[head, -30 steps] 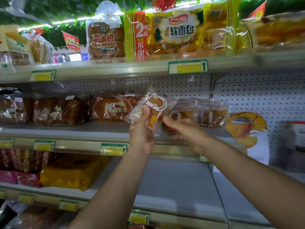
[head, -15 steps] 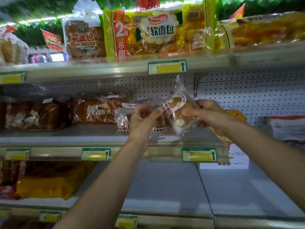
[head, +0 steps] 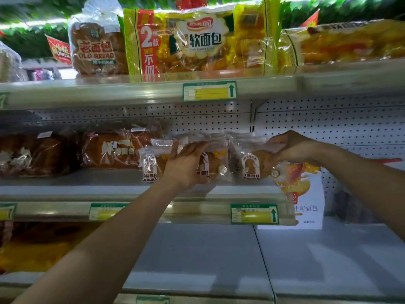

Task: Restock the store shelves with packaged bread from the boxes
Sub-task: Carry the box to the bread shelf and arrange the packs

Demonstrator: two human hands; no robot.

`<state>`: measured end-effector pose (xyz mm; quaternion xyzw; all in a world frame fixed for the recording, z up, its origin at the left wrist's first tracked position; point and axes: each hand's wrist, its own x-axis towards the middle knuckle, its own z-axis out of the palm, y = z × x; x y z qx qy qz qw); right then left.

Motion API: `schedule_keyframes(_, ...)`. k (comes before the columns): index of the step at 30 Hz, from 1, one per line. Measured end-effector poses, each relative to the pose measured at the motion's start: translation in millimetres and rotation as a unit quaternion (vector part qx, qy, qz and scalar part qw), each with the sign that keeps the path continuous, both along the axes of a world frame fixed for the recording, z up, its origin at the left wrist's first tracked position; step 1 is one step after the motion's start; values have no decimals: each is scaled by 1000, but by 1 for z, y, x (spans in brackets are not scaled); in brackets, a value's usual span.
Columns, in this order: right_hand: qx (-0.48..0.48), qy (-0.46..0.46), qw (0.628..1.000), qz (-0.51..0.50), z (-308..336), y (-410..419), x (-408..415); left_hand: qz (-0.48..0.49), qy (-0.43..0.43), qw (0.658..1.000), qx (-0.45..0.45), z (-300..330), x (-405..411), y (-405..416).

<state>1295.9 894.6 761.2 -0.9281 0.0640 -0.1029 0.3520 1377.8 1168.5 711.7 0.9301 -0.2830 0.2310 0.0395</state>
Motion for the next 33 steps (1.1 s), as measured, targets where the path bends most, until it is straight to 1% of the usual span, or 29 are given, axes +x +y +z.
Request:
schedule_keyframes(3,27,-12,1000,4,-11,0,14,1,-26,999,21,-1,4,-1)
schedule_keyframes(8,-6,-58,998,-25,-24,-2,33,3,-104,994,38,-4,7,-4)
schedule_keyframes(12,-5,-77,996,-35,-30,-1,36,19,-117,992,37,-8,8,-8)
schedule_keyframes(19,-5,-97,995,-32,-33,1,34,10,-81,997,15,-8,8,-7)
schedule_keyframes(24,-85,-78,991,-70,-33,2,33,1,-64,998,8,-7,4,-6)
schedule_keyframes(31,-109,-97,985,-92,-35,14,25,1,-50,999,-6,-7,-2,-9)
schedule_keyframes(33,-141,-118,978,-99,-34,22,20,1,-43,999,-15,-6,-3,-9)
